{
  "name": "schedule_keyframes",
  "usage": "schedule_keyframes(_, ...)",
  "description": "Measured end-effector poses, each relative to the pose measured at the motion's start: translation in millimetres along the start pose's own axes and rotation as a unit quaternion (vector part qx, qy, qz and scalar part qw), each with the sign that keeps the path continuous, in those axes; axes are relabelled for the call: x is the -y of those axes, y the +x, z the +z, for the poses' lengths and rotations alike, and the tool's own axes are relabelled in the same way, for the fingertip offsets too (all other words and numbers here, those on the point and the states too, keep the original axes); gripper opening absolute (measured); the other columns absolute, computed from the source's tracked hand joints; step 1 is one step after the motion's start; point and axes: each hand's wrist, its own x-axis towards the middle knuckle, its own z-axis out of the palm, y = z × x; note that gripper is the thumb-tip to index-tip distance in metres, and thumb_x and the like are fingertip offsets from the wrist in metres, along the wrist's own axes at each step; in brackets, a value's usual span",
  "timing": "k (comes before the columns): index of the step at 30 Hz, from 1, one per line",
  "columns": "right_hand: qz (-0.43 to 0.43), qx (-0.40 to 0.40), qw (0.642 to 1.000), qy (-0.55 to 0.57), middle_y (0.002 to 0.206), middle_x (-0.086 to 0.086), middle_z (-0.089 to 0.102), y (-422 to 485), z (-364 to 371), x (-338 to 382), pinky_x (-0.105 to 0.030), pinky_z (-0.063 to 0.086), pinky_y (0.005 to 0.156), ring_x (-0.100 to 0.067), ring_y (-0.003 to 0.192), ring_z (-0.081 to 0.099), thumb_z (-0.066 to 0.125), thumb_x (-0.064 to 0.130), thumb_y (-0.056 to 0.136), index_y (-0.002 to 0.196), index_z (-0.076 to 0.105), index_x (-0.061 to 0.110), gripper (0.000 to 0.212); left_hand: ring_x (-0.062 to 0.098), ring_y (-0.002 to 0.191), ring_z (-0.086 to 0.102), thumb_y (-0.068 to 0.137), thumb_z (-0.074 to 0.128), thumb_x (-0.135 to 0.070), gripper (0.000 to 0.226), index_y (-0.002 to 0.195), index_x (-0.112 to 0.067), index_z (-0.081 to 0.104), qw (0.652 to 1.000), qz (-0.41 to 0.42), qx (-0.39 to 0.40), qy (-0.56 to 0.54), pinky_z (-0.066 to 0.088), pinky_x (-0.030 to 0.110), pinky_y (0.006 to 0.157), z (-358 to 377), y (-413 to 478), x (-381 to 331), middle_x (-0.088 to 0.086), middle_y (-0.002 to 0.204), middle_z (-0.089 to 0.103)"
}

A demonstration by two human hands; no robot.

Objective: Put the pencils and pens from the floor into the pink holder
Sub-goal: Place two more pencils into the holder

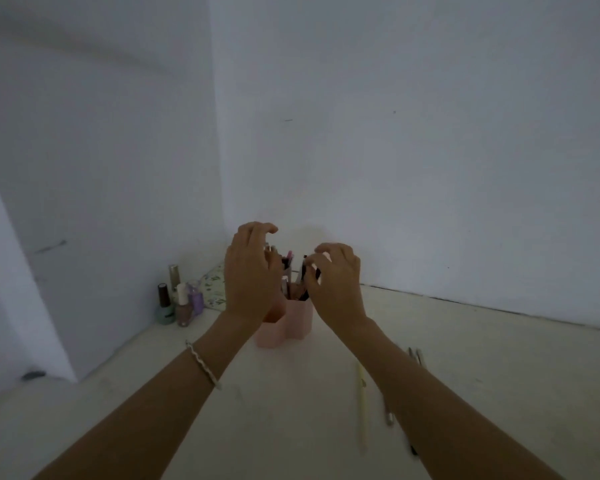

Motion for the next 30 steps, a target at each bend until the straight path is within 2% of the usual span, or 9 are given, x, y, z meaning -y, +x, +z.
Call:
schedule_keyframes(4, 0.020, -0.032, 0.999, -0.005, 0.116, -0.008, 0.060, 1, -25, -15, -0.029, 0.030, 0.093, -0.023, 0.115, 0.051, 0.062, 0.013, 0.084, 0.096, 0.070, 0.011, 0.015, 0.016, 0.077, 0.055, 0.080, 0.058, -0.003, 0.016, 0.091, -0.014, 0.058, 0.998, -0.018, 0.052, -0.028, 0.047, 0.028, 0.065, 12, -22, -30, -0.002, 0.093, 0.057)
schedule_keyframes(7, 0.041, -0.046, 0.998, -0.012, 0.109, -0.001, 0.062, 5, -59, -35, -0.023, 0.030, 0.088, -0.017, 0.105, 0.053, 0.055, 0.010, 0.083, 0.101, 0.065, 0.014, 0.021, 0.012, 0.077, 0.055, 0.080, 0.060, -0.011, 0.013, 0.089, -0.018, 0.054, 0.983, -0.005, 0.184, -0.015, 0.049, 0.024, 0.069, 28, -49, -62, -0.006, 0.087, 0.056)
schedule_keyframes(11, 0.154, 0.029, 0.988, -0.014, 0.100, -0.004, 0.066, -4, -99, -70, -0.026, 0.042, 0.077, -0.015, 0.085, 0.056, 0.054, 0.009, 0.087, 0.101, 0.064, 0.011, 0.018, 0.018, 0.085, 0.059, 0.080, 0.063, -0.029, 0.032, 0.105, -0.015, 0.047, 0.853, -0.098, 0.501, 0.106, 0.046, 0.026, 0.067, 54, -81, -94, 0.003, 0.098, 0.059)
schedule_keyframes(15, 0.326, 0.185, 0.926, -0.052, 0.107, -0.011, 0.065, -24, -123, -104, -0.030, 0.048, 0.073, -0.023, 0.086, 0.061, 0.054, 0.014, 0.088, 0.109, 0.062, 0.004, 0.024, 0.025, 0.103, 0.062, 0.085, 0.058, -0.009, 0.025, 0.110, -0.007, 0.052, 0.791, -0.120, 0.585, 0.130, 0.043, 0.026, 0.069, 66, -104, -98, 0.010, 0.116, 0.060)
schedule_keyframes(18, 0.409, 0.262, 0.874, -0.027, 0.087, -0.022, 0.066, -39, -127, -118, -0.037, 0.054, 0.070, -0.032, 0.075, 0.065, 0.053, 0.004, 0.086, 0.104, 0.062, -0.013, 0.026, 0.024, 0.096, 0.062, 0.085, 0.060, -0.010, 0.013, 0.093, -0.010, 0.049, 0.806, -0.119, 0.572, 0.097, 0.045, 0.026, 0.067, 64, -101, -98, 0.012, 0.114, 0.061)
schedule_keyframes(21, 0.434, 0.319, 0.841, -0.045, 0.070, -0.015, 0.059, -52, -125, -120, -0.028, 0.050, 0.056, -0.025, 0.062, 0.061, 0.050, 0.000, 0.086, 0.076, 0.058, -0.003, 0.013, 0.024, 0.083, 0.064, 0.082, 0.062, -0.016, 0.033, 0.111, -0.012, 0.048, 0.884, -0.123, 0.452, 0.010, 0.052, 0.033, 0.067, 54, -78, -100, 0.010, 0.096, 0.063)
schedule_keyframes(24, 0.440, 0.342, 0.829, -0.050, 0.059, -0.011, 0.048, -60, -114, -120, -0.025, 0.042, 0.050, -0.022, 0.054, 0.054, 0.051, -0.003, 0.084, 0.060, 0.043, 0.009, 0.028, 0.021, 0.075, 0.062, 0.085, 0.057, -0.017, 0.047, 0.129, -0.020, 0.043, 0.936, -0.100, 0.330, -0.063, 0.054, 0.036, 0.065, 44, -45, -103, 0.007, 0.086, 0.063)
schedule_keyframes(27, 0.419, 0.360, 0.830, -0.071, 0.057, -0.004, 0.040, -68, -102, -116, -0.020, 0.033, 0.043, -0.014, 0.047, 0.042, 0.051, -0.001, 0.085, 0.058, 0.036, 0.012, 0.033, 0.015, 0.068, 0.059, 0.087, 0.058, -0.015, 0.048, 0.132, -0.025, 0.045, 0.956, -0.086, 0.258, -0.106, 0.053, 0.031, 0.060, 36, -22, -104, 0.001, 0.079, 0.059)
schedule_keyframes(30, 0.399, 0.334, 0.850, -0.084, 0.066, 0.001, 0.039, -77, -90, -115, -0.016, 0.031, 0.046, -0.007, 0.055, 0.037, 0.047, 0.003, 0.090, 0.062, 0.032, 0.013, 0.033, 0.014, 0.068, 0.058, 0.087, 0.058, -0.014, 0.049, 0.132, -0.027, 0.045, 0.968, -0.078, 0.212, -0.114, 0.052, 0.030, 0.061, 30, -12, -96, -0.001, 0.079, 0.058)
